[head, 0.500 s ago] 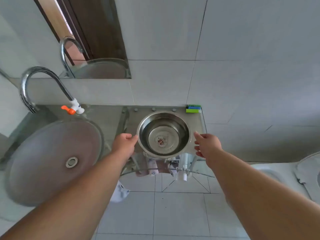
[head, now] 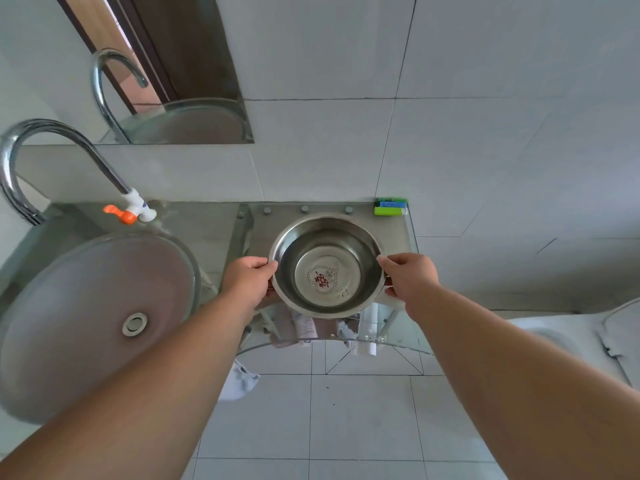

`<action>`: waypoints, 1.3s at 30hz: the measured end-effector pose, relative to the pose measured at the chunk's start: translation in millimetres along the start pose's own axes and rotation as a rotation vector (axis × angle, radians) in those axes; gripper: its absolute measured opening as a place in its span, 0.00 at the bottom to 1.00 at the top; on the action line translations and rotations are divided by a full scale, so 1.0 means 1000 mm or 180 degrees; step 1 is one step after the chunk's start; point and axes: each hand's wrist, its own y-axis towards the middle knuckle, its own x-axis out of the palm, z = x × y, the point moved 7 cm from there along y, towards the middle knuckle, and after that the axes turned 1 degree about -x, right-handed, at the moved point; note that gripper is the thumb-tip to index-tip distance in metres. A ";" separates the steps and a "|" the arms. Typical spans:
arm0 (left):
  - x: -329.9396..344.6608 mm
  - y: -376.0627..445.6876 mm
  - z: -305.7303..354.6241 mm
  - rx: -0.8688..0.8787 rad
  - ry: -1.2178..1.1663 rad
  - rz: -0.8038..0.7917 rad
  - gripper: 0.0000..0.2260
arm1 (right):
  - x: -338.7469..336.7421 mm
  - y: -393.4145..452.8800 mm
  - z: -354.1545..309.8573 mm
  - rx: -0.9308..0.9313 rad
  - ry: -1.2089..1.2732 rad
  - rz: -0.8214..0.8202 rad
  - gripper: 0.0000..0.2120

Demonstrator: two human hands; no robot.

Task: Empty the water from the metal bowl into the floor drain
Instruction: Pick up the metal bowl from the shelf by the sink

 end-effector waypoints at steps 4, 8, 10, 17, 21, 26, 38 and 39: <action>0.000 0.000 0.002 0.0187 0.0281 0.0071 0.09 | 0.000 0.004 -0.004 -0.0100 -0.0298 0.0109 0.13; 0.001 -0.004 -0.001 0.0183 0.0198 0.0081 0.07 | -0.002 -0.002 -0.003 -0.0130 -0.0307 0.0170 0.13; 0.001 -0.006 0.005 0.0293 0.0280 0.0070 0.05 | -0.007 -0.006 -0.003 -0.0153 -0.0250 0.0211 0.12; 0.014 -0.018 0.045 0.0613 0.0301 -0.0172 0.04 | -0.048 -0.027 -0.018 -0.0150 0.0030 0.0501 0.12; 0.033 -0.030 0.063 0.0753 0.0270 -0.0373 0.04 | -0.079 -0.041 -0.018 -0.0064 0.0274 0.0752 0.13; 0.062 -0.051 0.086 0.0915 0.0296 -0.0651 0.04 | -0.121 -0.062 -0.018 -0.0055 0.0475 0.1069 0.11; 0.132 -0.124 0.114 0.0991 0.0063 -0.1227 0.06 | -0.222 -0.098 -0.008 0.0012 0.0658 0.1387 0.08; 0.139 -0.130 0.117 0.0983 0.0016 -0.1231 0.07 | -0.230 -0.097 -0.008 -0.0004 0.0656 0.1352 0.07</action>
